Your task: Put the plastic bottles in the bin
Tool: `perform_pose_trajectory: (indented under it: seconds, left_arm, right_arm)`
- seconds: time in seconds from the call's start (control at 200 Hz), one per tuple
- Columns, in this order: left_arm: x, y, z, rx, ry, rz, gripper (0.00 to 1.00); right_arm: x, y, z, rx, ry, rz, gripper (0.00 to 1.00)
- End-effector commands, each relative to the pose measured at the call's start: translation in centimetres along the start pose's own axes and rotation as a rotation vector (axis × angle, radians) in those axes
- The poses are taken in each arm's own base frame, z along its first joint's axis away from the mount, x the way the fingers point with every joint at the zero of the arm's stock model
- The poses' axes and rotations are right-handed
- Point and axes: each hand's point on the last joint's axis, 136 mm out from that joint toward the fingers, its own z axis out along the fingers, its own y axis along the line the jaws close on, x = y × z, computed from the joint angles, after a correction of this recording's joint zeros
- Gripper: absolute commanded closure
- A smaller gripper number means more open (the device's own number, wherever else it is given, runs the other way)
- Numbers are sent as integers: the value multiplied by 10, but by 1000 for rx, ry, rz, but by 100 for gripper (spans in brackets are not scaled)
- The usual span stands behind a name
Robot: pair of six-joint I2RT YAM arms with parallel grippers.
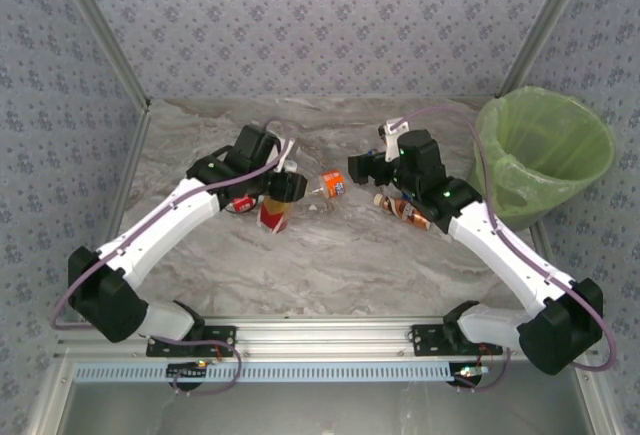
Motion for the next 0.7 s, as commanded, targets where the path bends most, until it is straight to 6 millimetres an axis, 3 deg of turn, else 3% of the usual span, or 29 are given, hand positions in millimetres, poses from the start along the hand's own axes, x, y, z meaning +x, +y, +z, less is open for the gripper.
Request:
perform_pose_trajectory:
  seconds: [0.0, 0.185, 0.365, 0.5, 0.695]
  left_arm:
    - [-41, -20, -24, 80, -167, -9, 97]
    - [-63, -15, -38, 60, -263, -86, 100]
    - [-89, -23, -55, 110, -354, -121, 100]
    - [-98, -38, -59, 199, -381, -149, 100]
    - [-108, -60, -65, 332, -358, -230, 100]
  right_arm:
    - [5, 12, 2, -35, -17, -7, 1]
    - [17, 53, 1, -270, -42, -32, 1]
    - [48, 90, -7, -513, 2, -81, 1]
    - [34, 121, -22, -678, -67, -108, 1]
    - [19, 152, -24, -723, -150, -293, 1]
